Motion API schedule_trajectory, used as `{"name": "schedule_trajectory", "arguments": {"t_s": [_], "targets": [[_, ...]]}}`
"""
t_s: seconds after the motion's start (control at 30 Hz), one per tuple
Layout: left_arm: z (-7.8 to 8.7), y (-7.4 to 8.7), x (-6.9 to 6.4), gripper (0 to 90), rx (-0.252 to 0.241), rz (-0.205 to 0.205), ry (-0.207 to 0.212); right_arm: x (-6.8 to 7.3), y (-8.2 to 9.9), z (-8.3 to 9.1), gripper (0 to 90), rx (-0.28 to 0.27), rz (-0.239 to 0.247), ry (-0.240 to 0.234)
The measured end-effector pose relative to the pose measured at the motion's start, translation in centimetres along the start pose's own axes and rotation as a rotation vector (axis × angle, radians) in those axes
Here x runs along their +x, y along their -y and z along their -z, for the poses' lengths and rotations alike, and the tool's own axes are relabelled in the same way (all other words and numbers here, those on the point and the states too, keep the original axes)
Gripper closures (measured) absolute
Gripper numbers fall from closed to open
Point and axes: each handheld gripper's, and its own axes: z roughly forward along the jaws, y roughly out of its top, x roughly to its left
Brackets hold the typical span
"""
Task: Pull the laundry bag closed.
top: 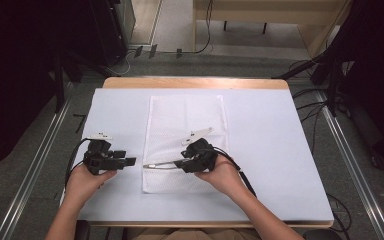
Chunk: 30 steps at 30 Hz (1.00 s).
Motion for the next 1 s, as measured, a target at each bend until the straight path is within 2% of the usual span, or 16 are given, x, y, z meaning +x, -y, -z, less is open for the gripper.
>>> {"name": "schedule_trajectory", "arguments": {"t_s": [0.1, 0.3, 0.37, 0.43, 0.73, 0.83, 1.0], "targets": [[-0.1, 0.0, 0.1, 40.3, 0.000, -0.001, 0.002, 0.2, -0.4, -0.8, 61.4, 0.005, -0.011, -0.023], [-0.2, -0.1, 0.3, 40.5, 0.000, -0.003, 0.008, 1.0, -1.3, -2.7, 64.2, 0.025, 0.011, -0.049], [-0.2, 0.0, 0.4, 40.5, -0.006, -0.001, 0.005, 1.1, -1.3, -2.8, 65.1, 0.028, 0.010, -0.051], [-0.1, 0.0, 0.5, 40.5, -0.014, 0.006, 0.003, 1.3, -1.6, -3.5, 66.8, 0.035, 0.008, -0.077], [0.1, 0.0, 0.8, 40.5, -0.023, 0.012, -0.009, 1.9, -1.9, -5.6, 69.0, 0.057, 0.022, -0.089], [0.0, -0.1, 0.9, 40.6, -0.019, 0.006, -0.008, 1.9, -1.9, -6.2, 69.6, 0.055, 0.010, -0.122], [0.0, -0.2, 0.8, 40.6, -0.026, 0.011, -0.007, 1.9, -1.9, -7.1, 74.4, 0.074, -0.002, -0.121]]}}
